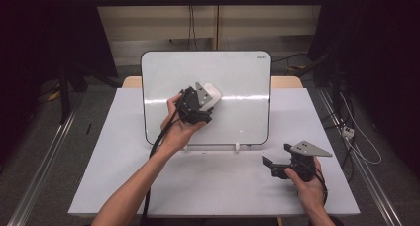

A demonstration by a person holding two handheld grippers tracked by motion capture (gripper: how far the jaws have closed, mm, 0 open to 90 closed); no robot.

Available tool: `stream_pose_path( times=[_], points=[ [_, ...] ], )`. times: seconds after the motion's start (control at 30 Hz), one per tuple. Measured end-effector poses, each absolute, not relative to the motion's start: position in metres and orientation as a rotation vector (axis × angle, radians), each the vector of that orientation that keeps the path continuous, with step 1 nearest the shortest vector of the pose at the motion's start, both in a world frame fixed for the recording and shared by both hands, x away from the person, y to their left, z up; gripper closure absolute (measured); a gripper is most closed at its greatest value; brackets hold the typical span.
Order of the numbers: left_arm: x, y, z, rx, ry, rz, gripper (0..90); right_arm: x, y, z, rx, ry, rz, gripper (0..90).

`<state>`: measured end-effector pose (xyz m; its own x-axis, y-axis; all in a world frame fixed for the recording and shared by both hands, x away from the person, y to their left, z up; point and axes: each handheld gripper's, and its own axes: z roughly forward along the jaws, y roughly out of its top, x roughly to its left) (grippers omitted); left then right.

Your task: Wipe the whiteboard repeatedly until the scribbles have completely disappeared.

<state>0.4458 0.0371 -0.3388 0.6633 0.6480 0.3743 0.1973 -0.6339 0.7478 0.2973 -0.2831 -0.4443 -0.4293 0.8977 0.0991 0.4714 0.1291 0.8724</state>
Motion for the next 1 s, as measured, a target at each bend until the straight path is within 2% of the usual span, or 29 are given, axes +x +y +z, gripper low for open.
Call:
stream_pose_path(
  times=[0.5,0.73,1.0],
  points=[
    [0.478,0.078,-0.303,2.086,0.808,0.850,30.3,0.296,-0.284,-0.444,1.317,1.950,1.247,6.3],
    [0.475,0.068,-0.304,2.075,0.841,0.880,30.1,0.297,-0.283,-0.444,1.309,1.957,1.247,6.3],
    [0.459,0.037,-0.322,2.126,0.740,0.867,29.9,0.297,-0.281,-0.443,1.305,1.960,1.252,6.3]
  ],
)
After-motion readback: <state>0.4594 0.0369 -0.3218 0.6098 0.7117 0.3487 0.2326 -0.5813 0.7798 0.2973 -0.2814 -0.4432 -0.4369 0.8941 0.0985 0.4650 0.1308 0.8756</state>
